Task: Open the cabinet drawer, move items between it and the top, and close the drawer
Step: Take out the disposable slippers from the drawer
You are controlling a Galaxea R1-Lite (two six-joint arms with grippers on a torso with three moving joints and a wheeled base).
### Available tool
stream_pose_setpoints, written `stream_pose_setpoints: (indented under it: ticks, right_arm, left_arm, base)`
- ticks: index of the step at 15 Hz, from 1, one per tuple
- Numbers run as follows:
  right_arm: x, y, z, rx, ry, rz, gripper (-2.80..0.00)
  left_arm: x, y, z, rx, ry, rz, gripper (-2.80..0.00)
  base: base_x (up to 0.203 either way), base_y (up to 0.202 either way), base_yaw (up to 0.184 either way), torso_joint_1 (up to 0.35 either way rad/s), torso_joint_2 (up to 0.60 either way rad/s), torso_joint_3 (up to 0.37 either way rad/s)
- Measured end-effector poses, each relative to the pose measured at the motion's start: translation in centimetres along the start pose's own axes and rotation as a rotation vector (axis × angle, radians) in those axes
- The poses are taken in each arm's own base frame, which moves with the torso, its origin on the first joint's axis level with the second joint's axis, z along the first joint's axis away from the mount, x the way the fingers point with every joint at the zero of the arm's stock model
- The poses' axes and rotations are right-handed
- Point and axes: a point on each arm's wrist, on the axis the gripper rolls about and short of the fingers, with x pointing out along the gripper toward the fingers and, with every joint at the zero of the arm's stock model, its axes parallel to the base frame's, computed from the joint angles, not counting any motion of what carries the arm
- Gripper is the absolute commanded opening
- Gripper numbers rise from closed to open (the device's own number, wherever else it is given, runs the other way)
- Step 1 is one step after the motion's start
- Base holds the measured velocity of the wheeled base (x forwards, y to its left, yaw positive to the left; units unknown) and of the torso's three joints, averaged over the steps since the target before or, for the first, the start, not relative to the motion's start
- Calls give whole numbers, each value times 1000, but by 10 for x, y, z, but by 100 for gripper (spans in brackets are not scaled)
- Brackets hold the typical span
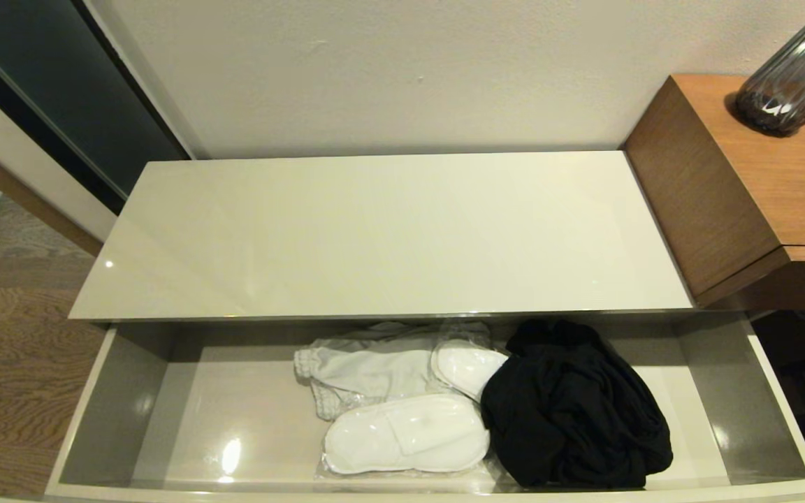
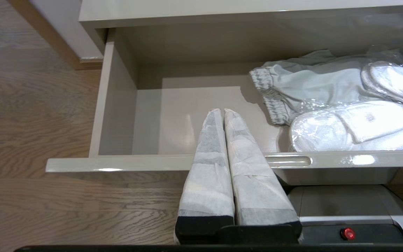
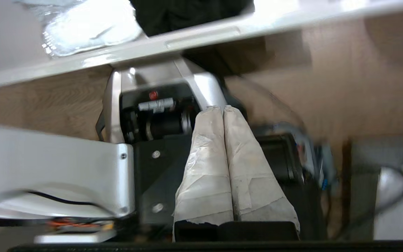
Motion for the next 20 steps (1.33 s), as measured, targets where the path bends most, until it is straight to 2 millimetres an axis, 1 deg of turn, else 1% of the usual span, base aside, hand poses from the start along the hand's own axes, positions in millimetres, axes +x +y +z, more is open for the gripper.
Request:
stream_pose_setpoints:
  ticks: [1, 3, 4, 5, 6, 8, 11, 17, 19, 20]
  right_arm:
    - [4, -3, -14, -62, -52, 21, -280]
    - [24, -11, -40, -204, -154, 24, -280]
    - [35, -14, -48, -272, -206, 0, -280]
    - [44, -17, -51, -325, -256, -37, -280]
    - [50, -18, -53, -356, -304, -75, -280]
    - [58, -19, -51, -392, -395, -92, -280]
    - [78, -23, -52, -479, -453, -137, -280]
    - [100, -27, -56, -492, -485, -179, -280]
    - [115, -30, -59, -491, -543, -173, -280]
    - [119, -30, -58, -492, -595, -168, -280]
  left_arm:
    - [0, 0, 0, -1, 0, 1, -280]
    - [0, 0, 0, 0, 0, 2, -280]
    - [0, 0, 0, 0, 0, 2, -280]
    - [0, 0, 0, 0, 1, 2, -280]
    - [0, 0, 0, 1, 2, 2, -280]
    - [0, 0, 0, 1, 1, 1, -280]
    - [0, 0, 0, 6, -1, 2, -280]
    - [0, 0, 0, 4, -1, 2, -280]
    - [0, 0, 0, 4, -1, 2, -280]
    - [0, 0, 0, 3, -1, 2, -280]
  base:
    - [0, 0, 0, 0, 0, 0]
    - [0, 0, 0, 0, 0, 0]
    - [0, 0, 0, 0, 0, 0]
    - [0, 0, 0, 0, 0, 0]
    - [0, 0, 0, 0, 0, 0]
    - [0, 0, 0, 0, 0, 0]
    - [0, 0, 0, 0, 0, 0]
    - [0, 0, 0, 0, 0, 0]
    - [0, 0, 0, 0, 0, 0]
    - [0, 0, 0, 0, 0, 0]
